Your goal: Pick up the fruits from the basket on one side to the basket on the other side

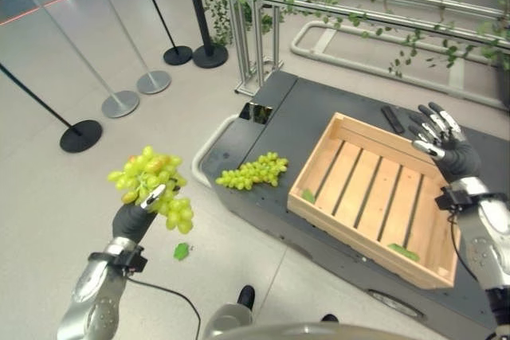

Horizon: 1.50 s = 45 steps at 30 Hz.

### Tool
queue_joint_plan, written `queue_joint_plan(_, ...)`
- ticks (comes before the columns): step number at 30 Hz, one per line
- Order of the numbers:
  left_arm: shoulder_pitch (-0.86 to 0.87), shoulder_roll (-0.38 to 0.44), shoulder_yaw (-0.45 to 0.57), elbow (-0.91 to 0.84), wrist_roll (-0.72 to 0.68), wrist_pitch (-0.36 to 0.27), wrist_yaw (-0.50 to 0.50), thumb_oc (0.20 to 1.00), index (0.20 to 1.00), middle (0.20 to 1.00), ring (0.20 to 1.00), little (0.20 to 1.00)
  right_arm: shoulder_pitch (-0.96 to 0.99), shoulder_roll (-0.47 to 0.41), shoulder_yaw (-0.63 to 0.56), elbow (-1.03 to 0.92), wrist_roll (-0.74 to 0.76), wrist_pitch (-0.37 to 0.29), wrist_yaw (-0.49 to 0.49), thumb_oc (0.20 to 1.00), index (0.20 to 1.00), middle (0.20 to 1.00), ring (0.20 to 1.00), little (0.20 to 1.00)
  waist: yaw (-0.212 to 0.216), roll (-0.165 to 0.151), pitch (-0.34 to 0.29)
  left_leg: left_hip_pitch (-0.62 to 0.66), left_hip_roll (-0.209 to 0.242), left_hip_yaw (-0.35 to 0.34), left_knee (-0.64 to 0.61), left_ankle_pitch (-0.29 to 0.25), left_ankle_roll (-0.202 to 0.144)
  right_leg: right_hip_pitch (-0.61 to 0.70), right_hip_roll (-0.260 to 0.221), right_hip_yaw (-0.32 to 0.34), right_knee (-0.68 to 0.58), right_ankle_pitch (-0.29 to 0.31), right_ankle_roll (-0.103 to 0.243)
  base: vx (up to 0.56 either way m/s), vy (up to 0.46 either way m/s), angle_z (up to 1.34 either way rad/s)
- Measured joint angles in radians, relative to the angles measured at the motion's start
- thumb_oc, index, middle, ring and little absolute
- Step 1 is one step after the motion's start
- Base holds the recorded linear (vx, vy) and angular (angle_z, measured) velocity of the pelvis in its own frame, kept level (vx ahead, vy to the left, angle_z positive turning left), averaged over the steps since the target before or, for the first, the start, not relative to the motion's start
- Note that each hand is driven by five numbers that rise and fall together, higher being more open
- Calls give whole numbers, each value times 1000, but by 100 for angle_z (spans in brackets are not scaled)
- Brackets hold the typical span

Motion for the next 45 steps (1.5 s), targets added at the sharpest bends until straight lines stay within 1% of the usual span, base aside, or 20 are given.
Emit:
queue_joint_plan(3, 18, 5, 24, 1, 2, -2, 15, 200, 200, 200, 200, 200, 6, 44, -2, 2, -7, 0, 0, 1000, 1000, 1000, 1000, 1000, 3, -56, -4, 14, -12, 23, -7, -3, 11, 11, -17, 16, -1, 5, 15, -57, 151, -8)
queue_joint_plan(10, 16, -2, 29, 1, 86, -11, 49, 200, 200, 200, 200, 200, 43, 134, -40, -6, -19, -7, -24, 1000, 1000, 1000, 1000, 1000, -38, -106, -10, 12, -54, 138, 84, -45, 55, 23, -85, -13, 92, -12, 35, -184, 236, 4)
queue_joint_plan(12, 22, -5, 31, 7, 119, -14, 64, 200, 200, 200, 200, 200, 47, 149, -14, -6, -24, -3, -28, 1000, 1000, 1000, 1000, 1000, -58, -123, 0, 33, -68, 198, 117, -65, 75, -10, -140, -2, 206, -22, 38, -286, 376, -35)
queue_joint_plan(15, 28, -17, 66, 10, 155, -25, 83, 200, 200, 200, 200, 200, 62, 163, 4, -1, -37, -5, -31, 1000, 1000, 1000, 1000, 1000, -73, -154, 24, 67, -89, 286, 164, -84, 120, -111, -240, 51, 430, 32, 90, -295, 207, -68)
queue_joint_plan(16, 57, -12, 113, -5, 160, -33, 92, 200, 200, 200, 200, 200, 55, 168, 43, 2, -40, -4, -35, 1000, 1000, 1000, 1000, 1000, -44, -159, 42, 80, -68, 331, 152, -93, 131, -196, -238, 52, 471, 65, 159, -177, 75, -118)
queue_joint_plan(19, 29, -11, 149, 18, 183, -36, 112, 200, 200, 200, 200, 200, 99, 192, 42, -40, -51, 3, -33, 1000, 1000, 1000, 1000, 1000, -62, -191, 51, 70, -89, 326, 151, -93, 157, -212, -145, 114, 292, 82, 155, -219, 125, -60)
queue_joint_plan(22, 21, -34, 131, 31, 236, -44, 112, 200, 200, 200, 200, 200, 117, 178, 25, -45, -61, 6, -28, 1000, 1000, 1000, 1000, 1000, -89, -141, 48, 55, -49, 466, 99, -41, 182, -207, -169, 72, 205, 163, 116, -239, -60, 6)
queue_joint_plan(24, 30, -61, 127, 30, 236, -45, 111, 200, 200, 200, 200, 200, 109, 176, 26, -48, -79, 12, -32, 1000, 1000, 1000, 1000, 1000, -91, -75, 36, 64, -13, 537, -4, 37, 178, -192, -215, 65, 170, 210, 103, -276, -72, -3)
queue_joint_plan(28, 80, -66, 131, 29, 240, -59, 118, 200, 200, 200, 200, 200, 69, 174, 28, -48, -106, 18, -33, 1000, 1000, 1000, 1000, 1000, -23, -30, 13, 92, -25, 540, -95, 65, 161, -81, -331, 80, 74, 260, 149, -128, -138, -50)
queue_joint_plan(29, 87, -65, 138, 26, 272, -68, 124, 200, 200, 200, 200, 200, 64, 176, 30, -45, -117, 20, -35, 1000, 1000, 1000, 1000, 1000, -3, -29, 1, 94, -18, 548, -113, 81, 134, -72, -325, 79, 79, 266, 146, -74, -184, -71)
queue_joint_plan(30, 91, -65, 147, 25, 284, -72, 130, 200, 200, 200, 200, 200, 60, 182, 31, -43, -119, 24, -32, 1000, 1000, 1000, 1000, 1000, 18, -50, -14, 94, -26, 531, -128, 63, 64, -64, -296, 75, 97, 263, 149, -74, -183, -71)
queue_joint_plan(32, 107, -37, 168, 10, 302, -82, 134, 200, 200, 200, 200, 200, 53, 186, 34, -60, -119, 25, -25, 1000, 1000, 1000, 1000, 1000, 37, -134, -27, 52, -97, 454, 70, -10, 103, -55, -308, 82, 55, 186, 154, -60, -196, -75)
queue_joint_plan(33, 102, -47, 177, 36, 313, -84, 138, 200, 200, 200, 200, 200, 49, 181, 35, -53, -119, 24, -22, 1000, 1000, 1000, 1000, 1000, 46, -157, -39, 61, -111, 446, 82, -45, 131, -13, -282, 106, -42, 231, 101, -100, -286, -54)
queue_joint_plan(35, 121, -116, 165, 47, 313, -88, 145, 200, 200, 200, 200, 200, 113, 179, 42, -48, -119, 28, -21, 1000, 1000, 1000, 1000, 1000, 31, -115, -101, 71, -33, 479, 50, -28, 93, 5, -196, 104, -89, 191, 133, -95, -196, -45)
queue_joint_plan(38, 116, -105, 137, 47, 316, -92, 152, 200, 200, 200, 200, 200, 115, 169, 41, -47, -119, 30, -18, 1000, 1000, 1000, 1000, 1000, 22, -107, -110, 74, 13, 464, -8, -4, 59, -48, -168, 106, -32, 181, 125, -115, -149, -31)
queue_joint_plan(39, 117, -105, 124, 47, 319, -92, 154, 200, 200, 200, 200, 200, 115, 162, 42, -47, -119, 31, -17, 1000, 1000, 1000, 1000, 1000, 11, -103, -113, 74, 22, 463, -16, 11, 46, -52, -167, 111, -8, 169, 115, -149, -194, 12)
queue_joint_plan(40, 113, -112, 108, 53, 338, -92, 154, 200, 200, 200, 200, 200, 114, 153, 44, -44, -120, 32, -18, 1000, 1000, 1000, 1000, 1000, 6, -93, -118, 78, 37, 454, -38, 22, 31, -53, -162, 112, 5, 158, 67, -157, -196, 18)
queue_joint_plan(42, 117, -122, 83, 56, 354, -92, 156, 200, 200, 200, 200, 200, 116, 133, 47, -48, -121, 33, -17, 1000, 1000, 1000, 1000, 1000, -9, -84, -124, 87, 48, 429, -64, 25, 16, -47, -122, 98, -25, 149, 60, -148, -159, 18)
queue_joint_plan(43, 115, -127, 55, 57, 366, -93, 156, 200, 200, 200, 200, 200, 114, 109, 47, -47, -123, 32, -18, 1000, 1000, 1000, 1000, 1000, 3, -33, -119, 83, 73, 368, -81, 25, 15, -17, -82, 83, -47, 150, 59, -148, -140, 32)
queue_joint_plan(45, 117, -148, 39, 58, 392, -98, 156, 200, 200, 200, 200, 200, 133, 88, 42, -46, -123, 33, -18, 1000, 1000, 1000, 1000, 1000, -13, -10, -121, 79, 75, 311, -88, 24, 12, 0, -64, 53, -43, 132, 37, -194, -158, 54)
